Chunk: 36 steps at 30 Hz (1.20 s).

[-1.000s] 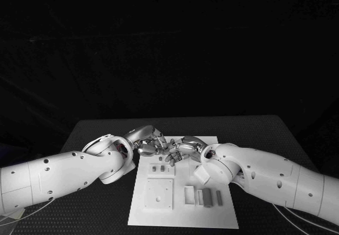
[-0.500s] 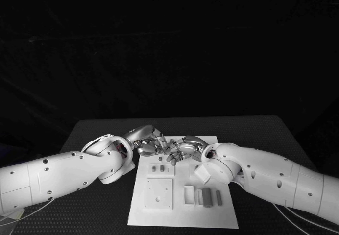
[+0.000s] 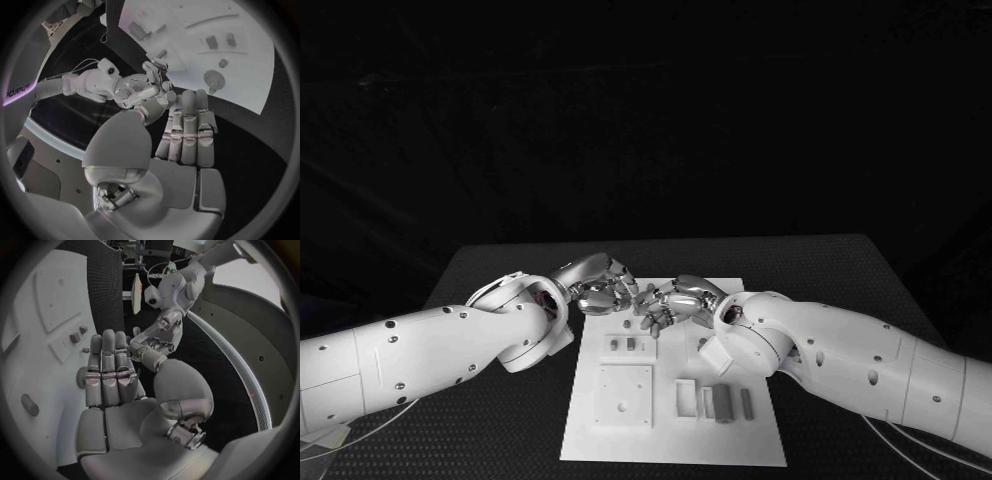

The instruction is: Assemble the parts on the task board

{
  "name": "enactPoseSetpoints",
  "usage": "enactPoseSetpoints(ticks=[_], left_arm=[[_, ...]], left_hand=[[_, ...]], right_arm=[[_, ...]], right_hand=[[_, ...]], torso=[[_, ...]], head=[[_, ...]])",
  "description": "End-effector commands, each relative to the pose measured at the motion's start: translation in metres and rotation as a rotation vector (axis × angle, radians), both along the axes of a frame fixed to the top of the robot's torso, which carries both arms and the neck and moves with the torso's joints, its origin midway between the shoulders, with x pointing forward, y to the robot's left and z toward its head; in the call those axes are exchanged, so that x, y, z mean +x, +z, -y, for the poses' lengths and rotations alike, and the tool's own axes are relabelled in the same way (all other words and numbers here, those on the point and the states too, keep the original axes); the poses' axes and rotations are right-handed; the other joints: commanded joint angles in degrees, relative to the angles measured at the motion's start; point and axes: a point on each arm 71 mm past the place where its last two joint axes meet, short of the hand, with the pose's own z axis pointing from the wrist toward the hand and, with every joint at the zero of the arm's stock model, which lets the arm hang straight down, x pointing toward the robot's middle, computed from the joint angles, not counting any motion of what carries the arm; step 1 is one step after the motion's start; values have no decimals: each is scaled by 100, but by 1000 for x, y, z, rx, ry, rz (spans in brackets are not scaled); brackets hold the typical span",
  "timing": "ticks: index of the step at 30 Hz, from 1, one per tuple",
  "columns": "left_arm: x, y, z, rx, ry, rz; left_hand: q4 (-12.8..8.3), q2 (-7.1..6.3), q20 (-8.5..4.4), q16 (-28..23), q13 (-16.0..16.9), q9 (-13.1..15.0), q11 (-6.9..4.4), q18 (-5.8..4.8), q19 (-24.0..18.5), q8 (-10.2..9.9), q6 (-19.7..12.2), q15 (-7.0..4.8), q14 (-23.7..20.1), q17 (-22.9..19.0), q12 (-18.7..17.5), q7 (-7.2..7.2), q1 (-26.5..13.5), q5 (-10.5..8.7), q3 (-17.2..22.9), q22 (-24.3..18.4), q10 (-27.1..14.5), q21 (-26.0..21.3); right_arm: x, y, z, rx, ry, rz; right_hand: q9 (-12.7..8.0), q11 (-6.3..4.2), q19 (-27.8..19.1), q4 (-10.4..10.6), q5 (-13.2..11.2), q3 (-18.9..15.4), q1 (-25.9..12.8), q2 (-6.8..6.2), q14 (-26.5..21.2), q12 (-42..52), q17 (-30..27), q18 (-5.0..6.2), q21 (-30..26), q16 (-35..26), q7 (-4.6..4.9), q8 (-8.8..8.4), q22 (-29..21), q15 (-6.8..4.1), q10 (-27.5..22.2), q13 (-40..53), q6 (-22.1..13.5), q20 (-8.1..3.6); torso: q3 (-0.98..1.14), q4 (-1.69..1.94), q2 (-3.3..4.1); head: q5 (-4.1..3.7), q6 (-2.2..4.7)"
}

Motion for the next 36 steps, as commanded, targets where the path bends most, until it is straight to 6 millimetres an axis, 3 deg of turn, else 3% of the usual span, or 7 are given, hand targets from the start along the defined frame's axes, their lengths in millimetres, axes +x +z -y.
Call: enactPoseSetpoints(ticks=[1,5,8,13,16,26,36], left_arm=[[1,1,1,-35,-1,-23],[1,1,1,-48,-1,-26],[1,1,1,-49,-7,-30],[-1,1,3,-47,-25,-39],[-1,0,2,-43,-23,-44],[3,-2,-11,-42,22,-60],[11,-6,-26,-92,91,-156]], left_hand=[[15,-92,16,-42,-41,-31,50,-84,-55,-79,-166,36,-58,41,-4,-25,17,-25,-54,-12,-139,17],[19,-92,21,-59,-56,-28,54,-84,-70,-103,-258,40,-70,92,19,-32,47,-52,-80,-17,-152,28],[27,-58,15,-71,-54,59,36,-84,-59,81,45,22,-54,135,39,25,82,-72,-81,-18,-96,36],[59,44,7,-126,-5,174,-56,-84,-32,350,504,-53,-12,189,146,-180,45,-80,-100,-15,190,47],[47,68,-2,-152,13,191,-91,-84,-23,386,578,-84,9,208,164,-219,36,-77,-106,-15,278,46],[9,-18,4,-240,-44,119,-17,-84,-33,214,296,-25,26,292,11,-90,154,-15,-21,-37,98,32],[31,-247,46,-323,-156,-32,109,-84,-88,-167,-434,89,-16,394,-14,216,131,11,-82,-61,-284,24]], right_arm=[[-3,2,-4,11,52,34],[-3,2,-3,10,43,38],[-2,2,-2,7,35,39],[1,1,1,-4,9,43],[1,1,2,-5,6,43],[5,1,8,-5,-18,60],[5,3,9,-11,-13,114]], right_hand=[[27,3,45,1,-3,8,-6,45,45,36,16,80,23,36,1,43,135,8,43,16,49,7],[56,-11,71,0,-3,7,-12,38,68,58,50,80,45,58,-8,64,137,-6,64,56,66,-7],[68,-15,79,0,-3,5,-14,33,73,64,62,80,53,65,-12,72,137,-10,69,70,72,-11],[74,-16,82,0,-3,4,-16,27,75,66,69,80,56,68,-13,75,137,-12,68,77,73,-13],[79,-17,84,0,-3,4,-17,24,77,68,74,80,59,70,-15,78,137,-13,70,83,74,-14],[124,-35,114,-1,-3,3,-21,-2,103,93,120,80,87,95,-30,105,137,-30,93,135,94,-30],[394,-111,187,-2,-3,-31,-27,-34,174,227,364,80,208,222,-89,234,143,-90,189,399,145,-75]], torso=[[2,-4,0],[2,-2,1],[0,0,2],[-2,-6,1],[-4,-4,1],[-4,2,3],[1,-5,0]], head=[[2,0],[-2,-1],[-3,-1],[-1,-6],[-7,-6],[-28,2],[-18,20]])
